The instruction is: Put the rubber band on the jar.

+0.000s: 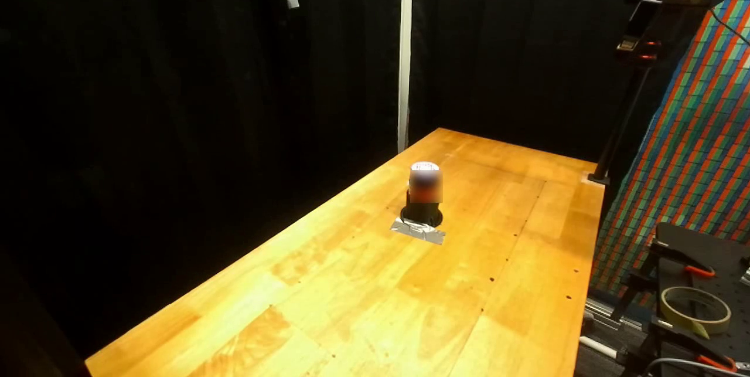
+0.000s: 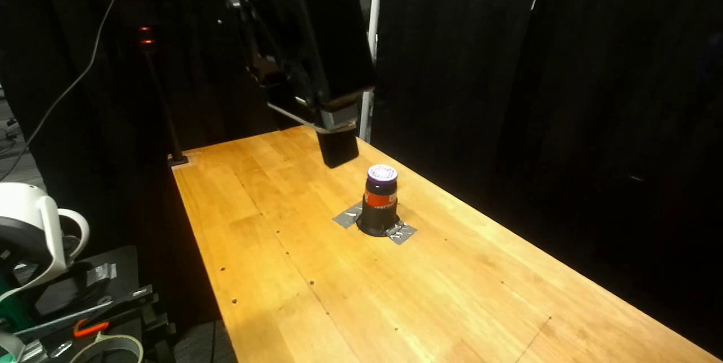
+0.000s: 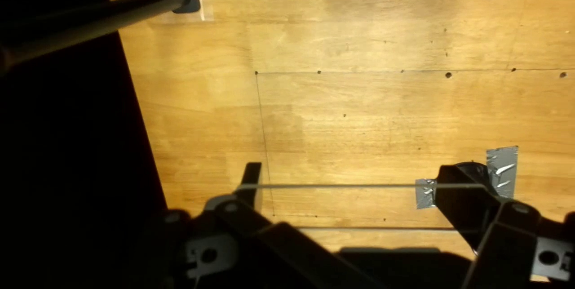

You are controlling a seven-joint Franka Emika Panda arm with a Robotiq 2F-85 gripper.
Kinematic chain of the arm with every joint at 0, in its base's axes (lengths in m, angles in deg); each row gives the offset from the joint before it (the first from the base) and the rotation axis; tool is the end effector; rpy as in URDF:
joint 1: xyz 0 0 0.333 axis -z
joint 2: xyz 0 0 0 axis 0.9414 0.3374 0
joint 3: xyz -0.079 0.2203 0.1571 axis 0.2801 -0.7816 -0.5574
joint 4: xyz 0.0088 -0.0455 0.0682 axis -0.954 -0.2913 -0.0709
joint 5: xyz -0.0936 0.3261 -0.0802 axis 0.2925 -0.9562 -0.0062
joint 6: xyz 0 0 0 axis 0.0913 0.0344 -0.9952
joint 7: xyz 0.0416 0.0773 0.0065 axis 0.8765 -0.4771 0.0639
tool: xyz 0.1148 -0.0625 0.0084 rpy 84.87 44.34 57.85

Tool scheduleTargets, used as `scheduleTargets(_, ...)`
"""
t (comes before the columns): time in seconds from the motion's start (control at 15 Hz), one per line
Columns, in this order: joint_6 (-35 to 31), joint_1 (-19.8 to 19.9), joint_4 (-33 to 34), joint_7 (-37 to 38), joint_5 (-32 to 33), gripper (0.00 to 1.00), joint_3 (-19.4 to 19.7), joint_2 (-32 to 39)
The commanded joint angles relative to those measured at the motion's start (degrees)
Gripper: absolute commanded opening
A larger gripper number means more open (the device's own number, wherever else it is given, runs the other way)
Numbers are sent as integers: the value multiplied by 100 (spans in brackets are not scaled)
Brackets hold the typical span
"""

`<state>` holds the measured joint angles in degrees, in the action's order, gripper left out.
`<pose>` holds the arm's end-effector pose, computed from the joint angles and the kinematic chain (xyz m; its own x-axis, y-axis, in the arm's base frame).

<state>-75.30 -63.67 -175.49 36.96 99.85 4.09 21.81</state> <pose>0.3546 -0.1163 0.4770 0.9824 0.0432 0.1816 0.0175 -0.9899 0.1405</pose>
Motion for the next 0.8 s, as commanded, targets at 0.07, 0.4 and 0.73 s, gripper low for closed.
scheduleTargets(0.07,-554,-705,851,-764,-1021,100,272,1561)
scheduleTargets(0.4,-336,-1008,2215,-1455,-2204,100,36,3345)
scheduleTargets(0.73,48,-851,3780,-1122,-2221,100,-572,4936)
